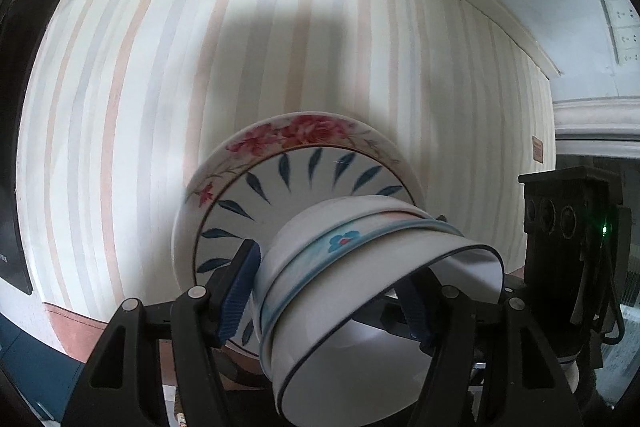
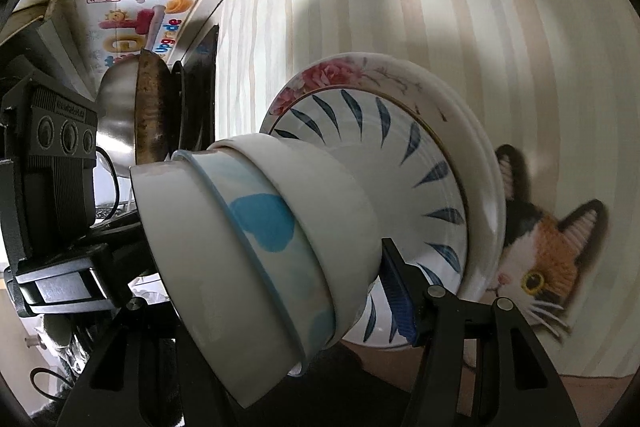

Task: Organize plates and bowls
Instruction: 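Lift the bowl stack with both grippers and carry it over the plates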

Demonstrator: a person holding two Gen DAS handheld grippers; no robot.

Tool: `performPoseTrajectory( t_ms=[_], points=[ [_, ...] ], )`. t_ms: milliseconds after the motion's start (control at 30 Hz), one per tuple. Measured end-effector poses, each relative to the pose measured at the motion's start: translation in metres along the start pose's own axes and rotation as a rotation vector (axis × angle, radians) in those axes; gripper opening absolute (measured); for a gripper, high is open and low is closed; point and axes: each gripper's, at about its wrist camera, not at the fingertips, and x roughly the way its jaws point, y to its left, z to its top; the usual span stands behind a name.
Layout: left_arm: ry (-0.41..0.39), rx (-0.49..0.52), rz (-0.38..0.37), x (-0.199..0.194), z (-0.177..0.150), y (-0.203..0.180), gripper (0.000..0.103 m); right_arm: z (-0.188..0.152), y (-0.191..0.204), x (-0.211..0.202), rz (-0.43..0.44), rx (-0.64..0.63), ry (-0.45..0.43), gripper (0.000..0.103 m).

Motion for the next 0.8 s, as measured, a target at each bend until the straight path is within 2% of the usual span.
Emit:
performPoseTrajectory(
  t_ms=[600,800],
  points=[
    [0.047,-0.032,-0.010,0.013,0.004,0.028,0.063,0.015,0.000,0.021,-0.053,0.028,0.008,0.061],
    [0.024,-0.025,-0.003,0.007,0.001,0.030,0.063,0.015,0.003,0.020,-0.074,0.027,0.010,0.061]
  ],
)
